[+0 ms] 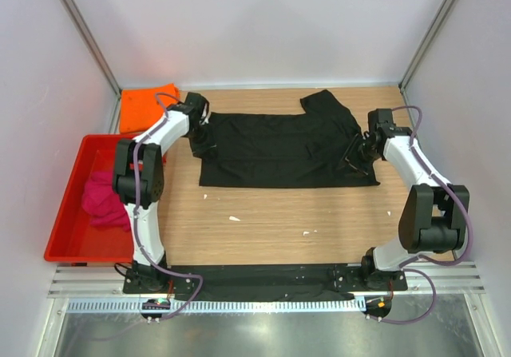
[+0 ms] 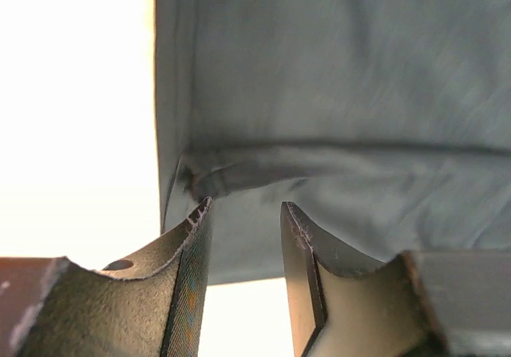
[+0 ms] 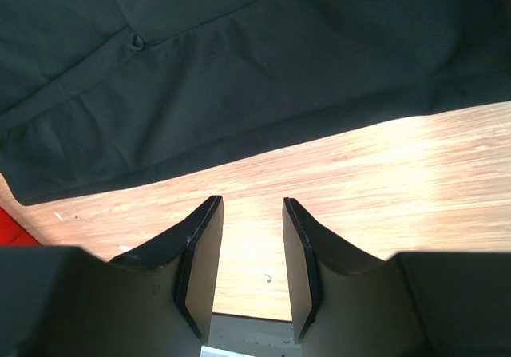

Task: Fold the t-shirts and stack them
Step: Fold the tshirt

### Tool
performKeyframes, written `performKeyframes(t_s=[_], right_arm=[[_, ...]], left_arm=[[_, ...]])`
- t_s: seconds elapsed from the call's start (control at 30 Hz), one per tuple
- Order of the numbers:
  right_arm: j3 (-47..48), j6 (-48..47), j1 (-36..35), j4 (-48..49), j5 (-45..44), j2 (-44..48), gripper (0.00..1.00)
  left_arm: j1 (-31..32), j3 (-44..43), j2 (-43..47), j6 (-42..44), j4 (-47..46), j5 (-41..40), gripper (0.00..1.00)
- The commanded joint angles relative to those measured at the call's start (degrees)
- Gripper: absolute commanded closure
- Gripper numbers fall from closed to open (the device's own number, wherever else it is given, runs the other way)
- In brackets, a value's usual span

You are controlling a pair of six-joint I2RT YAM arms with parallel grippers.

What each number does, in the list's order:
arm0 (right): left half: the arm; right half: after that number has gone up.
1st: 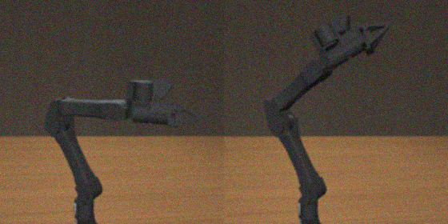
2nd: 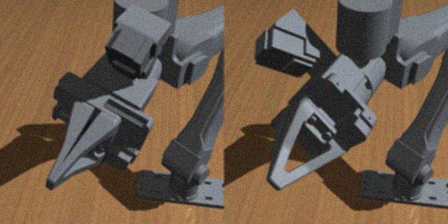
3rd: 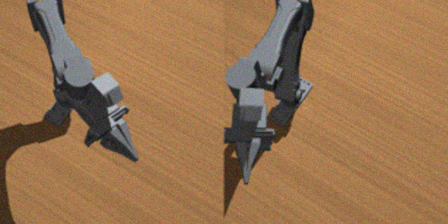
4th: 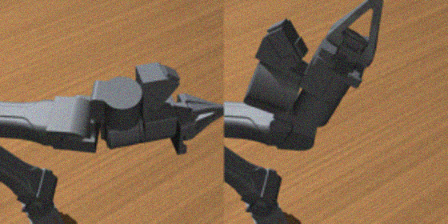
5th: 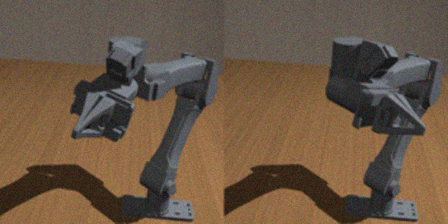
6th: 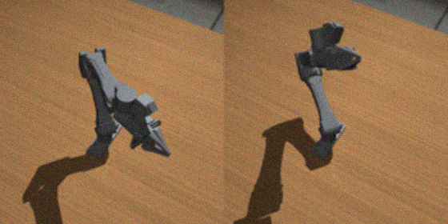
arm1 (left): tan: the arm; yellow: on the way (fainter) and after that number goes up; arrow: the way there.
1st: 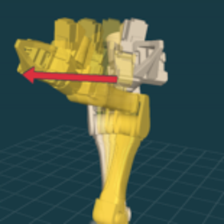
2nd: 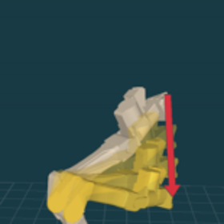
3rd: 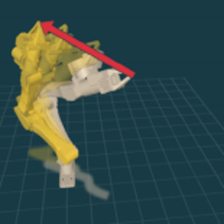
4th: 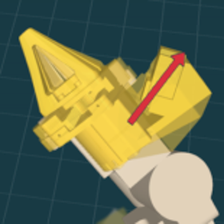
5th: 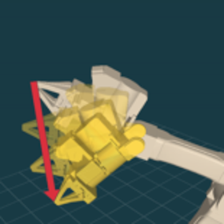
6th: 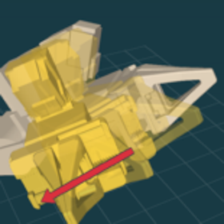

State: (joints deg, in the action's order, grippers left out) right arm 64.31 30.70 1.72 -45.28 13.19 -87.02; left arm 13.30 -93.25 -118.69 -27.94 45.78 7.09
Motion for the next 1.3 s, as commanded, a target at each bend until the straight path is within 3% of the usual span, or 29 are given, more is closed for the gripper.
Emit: performKeyframes(t_s=[0.0, 0.27, 0.33, 0.57, 0.87, 1.1, 1.27], right_arm=[[1.3, -0.8, -1.4, 1.0, -1.3, -0.7, 0.58], [2.8, -0.5, -1.7, -0.9, -10.4, -4.5, 0.57], [3.6, -0.5, -1.7, -0.6, -12.5, -5.1, 0.5], [8.1, -0.6, -1.7, 0.7, -12.9, -11.9, 0.47], [10.9, -2.3, -1.7, 2.6, -15.6, -19.2, 0.54], [6.8, -2.7, -1.7, 1.7, -18.5, -19.8, 0.54], [-1.6, -2.6, -1.4, 1.9, -18.7, -13.7, 0.53]], left_arm=[[-0.2, 3.9, 6.8, -0.5, -1.0, -0.2, 0.59], [2.4, 13.7, 15.9, -1.8, -4.8, 0.6, 0.56], [3.2, 15.4, 16.5, -1.2, -5.3, 1.1, 0.55], [3.6, 15.5, 12.4, -0.3, -6.3, 2.9, 0.57], [3.0, 14.1, 5.8, 1.4, -4.5, 0.6, 0.62], [2.9, 20.6, 6.3, -1.0, -4.3, 0.7, 0.64], [3.0, 27.6, 11.6, -3.3, -5.8, 3.1, 0.64]])
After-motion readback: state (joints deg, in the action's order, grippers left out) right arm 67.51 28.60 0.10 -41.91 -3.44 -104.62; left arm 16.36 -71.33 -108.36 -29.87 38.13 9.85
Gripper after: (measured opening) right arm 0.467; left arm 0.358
